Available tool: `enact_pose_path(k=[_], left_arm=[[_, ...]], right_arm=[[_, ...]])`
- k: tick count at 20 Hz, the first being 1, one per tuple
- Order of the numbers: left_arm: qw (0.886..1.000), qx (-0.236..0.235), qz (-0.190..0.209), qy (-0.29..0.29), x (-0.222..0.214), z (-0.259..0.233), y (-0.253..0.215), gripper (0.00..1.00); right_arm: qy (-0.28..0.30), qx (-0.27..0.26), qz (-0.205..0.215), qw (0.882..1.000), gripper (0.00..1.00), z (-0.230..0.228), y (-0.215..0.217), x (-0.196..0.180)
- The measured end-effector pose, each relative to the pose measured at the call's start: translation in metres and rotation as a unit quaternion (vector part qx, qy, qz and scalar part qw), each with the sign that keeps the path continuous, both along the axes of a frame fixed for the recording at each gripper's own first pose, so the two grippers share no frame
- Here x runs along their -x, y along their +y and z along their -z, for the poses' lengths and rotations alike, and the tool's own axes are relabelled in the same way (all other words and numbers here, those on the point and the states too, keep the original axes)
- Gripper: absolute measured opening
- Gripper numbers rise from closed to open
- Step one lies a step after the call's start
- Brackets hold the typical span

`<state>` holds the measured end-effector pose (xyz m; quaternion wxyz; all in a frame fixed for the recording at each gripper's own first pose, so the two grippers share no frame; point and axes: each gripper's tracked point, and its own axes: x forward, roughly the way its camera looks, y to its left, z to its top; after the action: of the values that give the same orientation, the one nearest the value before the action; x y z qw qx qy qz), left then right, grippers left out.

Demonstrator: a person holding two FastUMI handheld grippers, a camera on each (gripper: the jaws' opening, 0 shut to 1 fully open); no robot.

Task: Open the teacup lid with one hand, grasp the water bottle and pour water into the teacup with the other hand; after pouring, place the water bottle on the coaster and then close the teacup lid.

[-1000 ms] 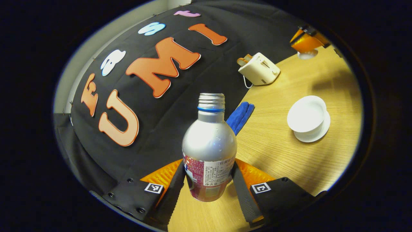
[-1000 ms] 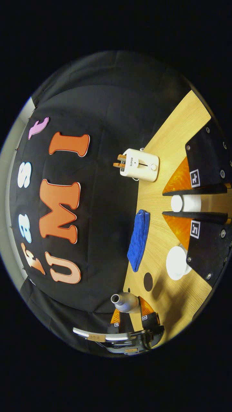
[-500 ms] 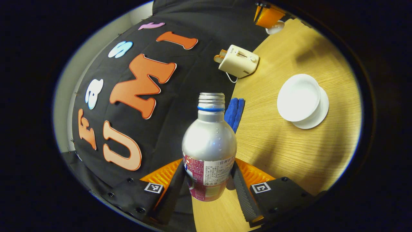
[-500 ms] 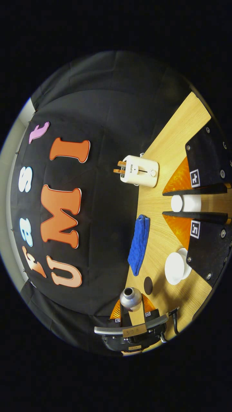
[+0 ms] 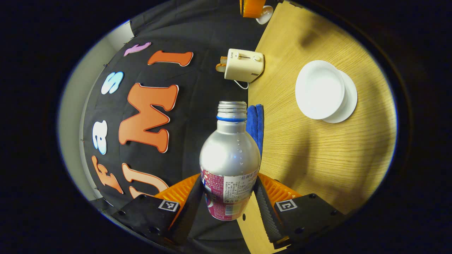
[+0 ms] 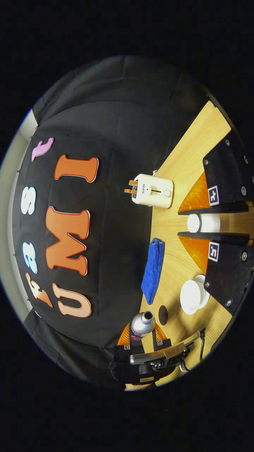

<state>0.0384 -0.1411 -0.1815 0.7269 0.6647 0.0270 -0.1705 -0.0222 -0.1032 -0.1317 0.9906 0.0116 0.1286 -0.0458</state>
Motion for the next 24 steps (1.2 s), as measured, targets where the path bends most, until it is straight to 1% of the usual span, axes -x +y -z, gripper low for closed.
enact_pose_path(k=[6,9,10,12,15,18,19,20,21,23,24], left_arm=[[0.998,-0.056,0.026,-0.022,0.000,-0.005,-0.001,0.85],[0.995,-0.082,0.039,-0.033,-0.001,-0.010,-0.003,0.82],[0.994,-0.089,0.044,-0.036,-0.001,-0.011,-0.004,0.84],[0.992,-0.106,0.050,-0.045,-0.003,-0.013,-0.005,0.85],[0.989,-0.123,0.059,-0.054,-0.004,-0.016,-0.007,0.82],[0.985,-0.145,0.068,-0.058,-0.008,-0.018,-0.010,0.84],[0.985,-0.150,0.069,-0.057,-0.010,-0.019,-0.009,0.81],[0.984,-0.156,0.072,-0.058,-0.010,-0.020,-0.011,0.81],[0.982,-0.164,0.073,-0.064,-0.011,-0.022,-0.011,0.84],[0.979,-0.177,0.077,-0.067,-0.013,-0.022,-0.012,0.84],[0.978,-0.181,0.077,-0.066,-0.013,-0.022,-0.011,0.81]], right_arm=[[0.003,-0.002,0.007,1.000,0.23,0.005,-0.009,0.005],[0.003,-0.006,0.012,1.000,0.23,0.006,-0.012,0.007],[0.004,-0.006,0.013,1.000,0.23,0.007,-0.014,0.007],[0.003,-0.009,0.018,1.000,0.23,0.007,-0.017,0.006],[0.003,-0.013,0.017,1.000,0.23,0.010,-0.018,0.008],[0.002,-0.014,0.019,1.000,0.23,0.010,-0.020,0.008],[0.002,-0.015,0.018,1.000,0.23,0.010,-0.019,0.008],[0.002,-0.015,0.017,1.000,0.23,0.010,-0.019,0.009],[0.001,-0.013,0.018,1.000,0.23,0.011,-0.019,0.008],[0.002,-0.013,0.020,1.000,0.23,0.012,-0.020,0.008],[0.003,-0.015,0.019,1.000,0.23,0.012,-0.019,0.008]])
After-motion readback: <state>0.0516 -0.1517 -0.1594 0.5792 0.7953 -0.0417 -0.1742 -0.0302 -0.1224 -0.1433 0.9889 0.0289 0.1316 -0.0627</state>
